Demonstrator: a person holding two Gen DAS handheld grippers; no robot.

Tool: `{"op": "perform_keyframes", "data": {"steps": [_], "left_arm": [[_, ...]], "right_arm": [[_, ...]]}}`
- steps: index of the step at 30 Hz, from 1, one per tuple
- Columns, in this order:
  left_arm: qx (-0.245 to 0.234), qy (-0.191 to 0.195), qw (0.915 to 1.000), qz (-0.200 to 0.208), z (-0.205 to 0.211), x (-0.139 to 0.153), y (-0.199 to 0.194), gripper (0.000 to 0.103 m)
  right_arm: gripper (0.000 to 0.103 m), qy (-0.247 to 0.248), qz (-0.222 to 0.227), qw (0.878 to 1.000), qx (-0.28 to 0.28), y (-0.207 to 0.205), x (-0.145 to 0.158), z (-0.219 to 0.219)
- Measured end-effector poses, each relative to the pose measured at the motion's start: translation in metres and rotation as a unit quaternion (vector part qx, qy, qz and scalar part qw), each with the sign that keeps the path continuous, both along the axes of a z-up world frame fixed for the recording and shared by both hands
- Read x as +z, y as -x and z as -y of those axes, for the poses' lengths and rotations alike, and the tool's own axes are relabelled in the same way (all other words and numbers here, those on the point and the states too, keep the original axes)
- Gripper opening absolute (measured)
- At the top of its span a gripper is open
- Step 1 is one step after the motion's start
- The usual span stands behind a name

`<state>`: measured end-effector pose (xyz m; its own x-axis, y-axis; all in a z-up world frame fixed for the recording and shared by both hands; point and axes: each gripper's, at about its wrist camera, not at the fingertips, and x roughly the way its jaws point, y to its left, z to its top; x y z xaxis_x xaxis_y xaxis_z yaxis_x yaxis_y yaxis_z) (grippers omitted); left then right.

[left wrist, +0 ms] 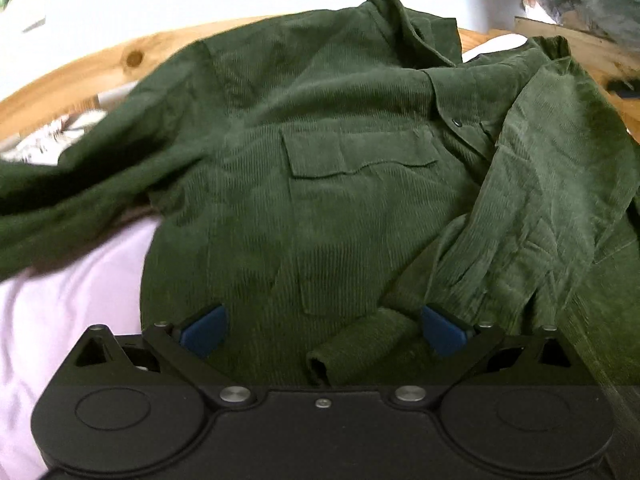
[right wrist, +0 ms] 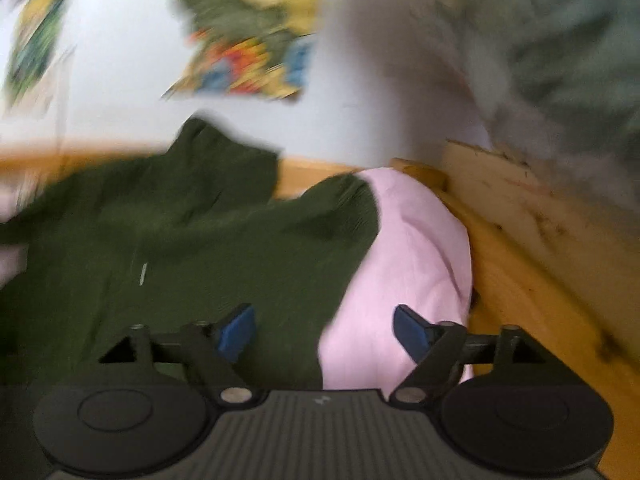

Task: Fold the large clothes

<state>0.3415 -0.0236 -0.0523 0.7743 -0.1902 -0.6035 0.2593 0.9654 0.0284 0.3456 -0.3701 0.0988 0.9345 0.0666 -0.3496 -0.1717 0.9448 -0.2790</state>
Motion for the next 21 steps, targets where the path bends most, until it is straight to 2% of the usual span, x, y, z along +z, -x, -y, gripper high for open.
{"op": "perform_keyframes", "data": {"steps": [3,5,8,10,11,12,16,18,19,21], "left_arm": [[0.001,0.012,0.9999,-0.003,-0.002,-0.003,-0.001,0.103],[0.002,0.009,1.0,-0.003,-0.001,-0.005,-0.001,0.103],[0.001,0.003,1.0,-0.001,0.001,-0.005,0.0,0.103],[0.002,0.005,1.0,-0.002,0.0,-0.004,0.0,0.103],[0.004,0.008,1.0,-0.003,-0.001,-0.003,0.0,0.103],[0.007,0.011,0.9999,-0.004,-0.001,-0.002,0.0,0.103],[0.017,0.024,0.9995,-0.008,-0.003,0.001,0.002,0.103],[0.011,0.032,0.9994,-0.01,-0.002,0.002,0.004,0.103],[0.009,0.029,0.9995,-0.012,0.0,0.001,0.004,0.103],[0.004,0.005,0.9999,-0.014,0.007,-0.002,0.004,0.103]], "right_arm": [[0.084,0.133,-0.019,0.99,0.042,0.021,-0.029,-0.026],[0.084,0.215,-0.025,0.975,0.055,0.024,-0.05,-0.046],[0.081,0.294,0.009,0.954,0.055,0.018,-0.07,-0.07],[0.054,0.289,0.004,0.956,0.043,0.009,-0.068,-0.076],[0.028,0.27,-0.003,0.962,0.029,0.005,-0.062,-0.076],[0.013,0.258,0.0,0.966,0.015,0.004,-0.057,-0.075],[0.01,0.231,0.016,0.973,-0.02,0.01,-0.044,-0.062],[0.01,0.22,-0.012,0.975,-0.034,-0.001,-0.051,-0.057],[0.01,0.211,-0.029,0.976,-0.041,-0.006,-0.057,-0.055],[0.011,0.202,-0.031,0.978,-0.048,-0.01,-0.063,-0.057]]}}
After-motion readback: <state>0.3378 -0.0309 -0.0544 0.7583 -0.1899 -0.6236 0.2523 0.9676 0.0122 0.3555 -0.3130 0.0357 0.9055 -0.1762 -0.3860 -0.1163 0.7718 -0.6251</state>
